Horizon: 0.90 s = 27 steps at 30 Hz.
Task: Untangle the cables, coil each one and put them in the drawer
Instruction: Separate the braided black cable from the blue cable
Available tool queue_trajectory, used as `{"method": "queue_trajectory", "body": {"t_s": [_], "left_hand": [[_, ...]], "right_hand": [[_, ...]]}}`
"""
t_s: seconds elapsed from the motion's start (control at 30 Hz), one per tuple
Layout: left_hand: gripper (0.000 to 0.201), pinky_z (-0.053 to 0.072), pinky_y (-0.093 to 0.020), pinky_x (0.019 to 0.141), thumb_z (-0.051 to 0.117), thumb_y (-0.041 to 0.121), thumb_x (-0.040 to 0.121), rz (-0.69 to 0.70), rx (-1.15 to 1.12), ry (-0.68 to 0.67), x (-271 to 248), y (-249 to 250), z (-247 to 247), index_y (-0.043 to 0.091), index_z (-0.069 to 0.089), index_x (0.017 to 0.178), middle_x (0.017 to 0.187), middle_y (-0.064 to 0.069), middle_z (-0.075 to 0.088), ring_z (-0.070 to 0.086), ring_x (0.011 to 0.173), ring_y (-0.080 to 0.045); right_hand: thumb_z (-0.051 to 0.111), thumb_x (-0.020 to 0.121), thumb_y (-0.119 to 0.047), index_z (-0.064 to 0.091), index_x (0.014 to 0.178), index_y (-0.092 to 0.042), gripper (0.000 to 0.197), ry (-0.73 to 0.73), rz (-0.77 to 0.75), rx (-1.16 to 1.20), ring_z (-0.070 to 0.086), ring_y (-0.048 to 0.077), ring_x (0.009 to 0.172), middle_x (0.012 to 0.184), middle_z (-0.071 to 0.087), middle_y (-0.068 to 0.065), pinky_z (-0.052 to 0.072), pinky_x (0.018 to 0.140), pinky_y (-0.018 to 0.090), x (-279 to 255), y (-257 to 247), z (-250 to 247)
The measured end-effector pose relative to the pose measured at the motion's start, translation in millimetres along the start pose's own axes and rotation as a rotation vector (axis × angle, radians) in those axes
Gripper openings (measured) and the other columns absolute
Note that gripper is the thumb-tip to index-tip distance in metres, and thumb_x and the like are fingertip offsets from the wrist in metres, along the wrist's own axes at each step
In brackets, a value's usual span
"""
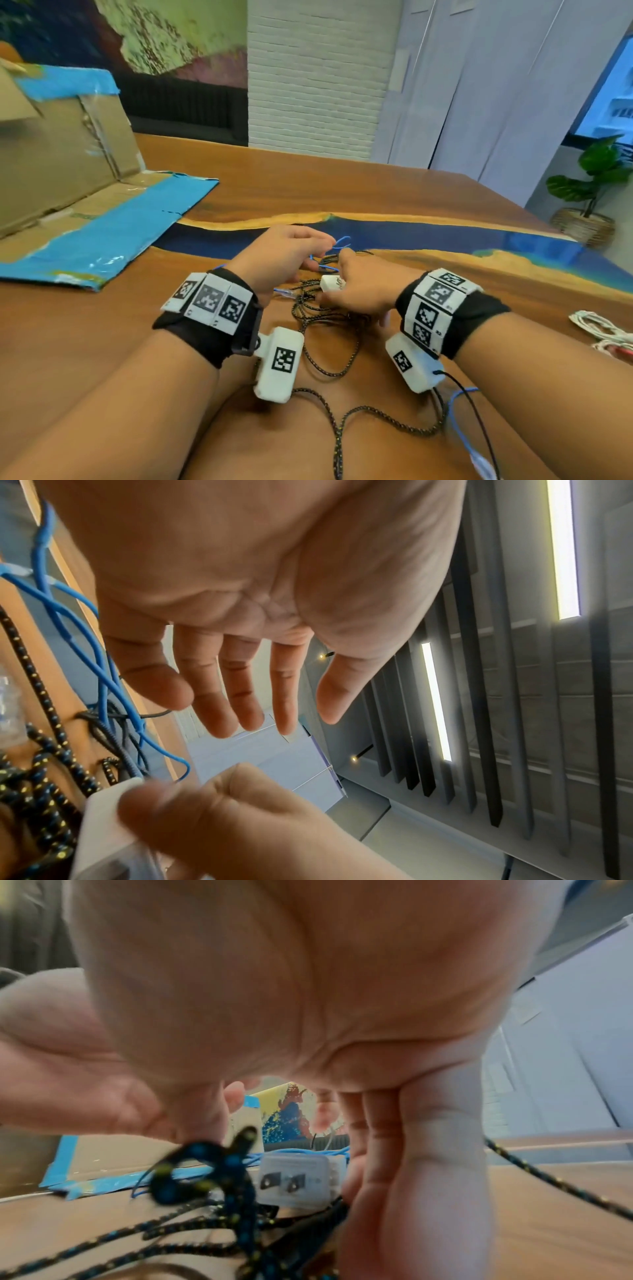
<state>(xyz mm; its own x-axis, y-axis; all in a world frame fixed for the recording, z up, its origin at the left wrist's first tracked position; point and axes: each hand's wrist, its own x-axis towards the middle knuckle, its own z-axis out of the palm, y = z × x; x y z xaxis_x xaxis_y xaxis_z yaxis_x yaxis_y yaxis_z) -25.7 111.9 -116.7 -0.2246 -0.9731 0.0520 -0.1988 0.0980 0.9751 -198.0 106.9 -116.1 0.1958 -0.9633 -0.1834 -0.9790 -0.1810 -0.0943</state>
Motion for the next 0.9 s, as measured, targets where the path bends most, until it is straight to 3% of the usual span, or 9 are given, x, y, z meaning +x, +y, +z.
{"method": "queue_trajectory", "body": {"t_s": [0.1,0.27,0.4,0.47,0.53,0.6,0.73,0.83,0.9], "left_hand": [[0.017,0.049,-0.033,0.075,0.061,0.030,0.099,-0.032,-0.019,0.036,1.1,-2.3,-1.4,0.031,0.077,0.103,0.104,0.006,0.074,0.069,0.095,-0.015],[0.018,0.048,-0.033,0.077,0.064,0.022,0.096,-0.051,-0.078,0.114,3.4,-4.7,-3.8,0.031,0.074,0.108,0.112,0.002,0.072,0.066,0.106,-0.018],[0.029,0.043,-0.032,0.074,0.065,0.020,0.095,-0.028,-0.114,0.154,5.5,-2.2,-7.8,0.032,0.068,0.122,0.120,-0.002,0.067,0.059,0.099,-0.019],[0.033,0.044,-0.035,0.078,0.068,0.023,0.094,-0.020,-0.129,0.141,6.0,-1.7,-8.3,0.035,0.067,0.125,0.125,0.002,0.066,0.062,0.106,-0.023],[0.032,0.044,-0.035,0.078,0.070,0.025,0.092,-0.009,-0.141,0.140,5.7,-2.5,-6.9,0.036,0.069,0.121,0.115,0.007,0.070,0.063,0.105,-0.018],[0.020,0.043,-0.028,0.069,0.070,0.024,0.092,0.034,-0.146,0.195,4.4,-2.6,-6.5,0.031,0.075,0.110,0.095,0.011,0.071,0.061,0.085,-0.010],[0.014,0.041,-0.026,0.062,0.069,0.026,0.094,0.115,-0.258,0.232,-0.1,3.7,-9.5,0.024,0.078,0.105,0.098,0.001,0.076,0.056,0.083,-0.015],[0.030,0.047,-0.036,0.078,0.068,0.028,0.089,0.179,-0.343,0.146,-4.7,10.1,-7.3,0.030,0.071,0.119,0.115,-0.003,0.075,0.064,0.099,-0.023],[0.026,0.047,-0.041,0.091,0.059,0.026,0.098,0.220,-0.348,0.078,-10.5,15.7,-3.2,0.026,0.068,0.122,0.108,-0.004,0.077,0.067,0.106,-0.024]], "right_hand": [[0.056,0.086,-0.073,0.038,0.124,-0.020,0.067,0.056,0.039,-0.021,0.062,0.017,0.076,0.092,0.063,0.000,0.047,0.059,0.035,10.8,-4.8,4.7],[0.057,0.095,-0.044,0.058,0.109,-0.018,0.030,0.073,-0.021,0.002,0.065,0.020,0.077,0.100,0.068,0.006,0.052,0.063,0.035,9.3,-9.4,-7.4],[0.056,0.092,-0.030,0.058,0.114,-0.004,0.033,0.067,-0.113,0.848,0.064,0.026,0.058,0.086,0.063,0.016,0.058,0.065,0.042,3.6,2.9,-24.4],[0.052,0.089,-0.025,0.053,0.117,0.002,0.039,0.095,-0.182,1.279,0.058,0.025,0.061,0.093,0.057,0.018,0.051,0.079,0.049,-2.0,11.8,-33.2],[0.048,0.087,-0.023,0.052,0.112,0.001,0.034,0.141,-0.280,1.587,0.055,0.026,0.064,0.082,0.056,0.012,0.045,0.086,0.054,-10.3,18.6,-44.5],[0.049,0.077,-0.029,0.057,0.103,-0.002,0.038,0.197,-0.377,1.798,0.053,0.026,0.064,0.066,0.049,0.008,0.046,0.088,0.052,-16.8,25.1,-57.7],[0.045,0.076,-0.032,0.071,0.102,0.001,0.049,0.236,-0.420,1.837,0.056,0.026,0.067,0.066,0.048,0.009,0.047,0.087,0.050,-23.4,35.7,-66.2],[0.038,0.089,-0.026,0.063,0.117,0.002,0.046,0.148,-0.389,1.718,0.058,0.028,0.072,0.076,0.057,0.012,0.045,0.087,0.050,-20.7,39.6,-51.5],[0.037,0.093,-0.023,0.060,0.117,-0.004,0.038,0.136,-0.397,1.660,0.060,0.029,0.079,0.086,0.062,0.015,0.045,0.087,0.050,-19.1,38.8,-40.0]]}}
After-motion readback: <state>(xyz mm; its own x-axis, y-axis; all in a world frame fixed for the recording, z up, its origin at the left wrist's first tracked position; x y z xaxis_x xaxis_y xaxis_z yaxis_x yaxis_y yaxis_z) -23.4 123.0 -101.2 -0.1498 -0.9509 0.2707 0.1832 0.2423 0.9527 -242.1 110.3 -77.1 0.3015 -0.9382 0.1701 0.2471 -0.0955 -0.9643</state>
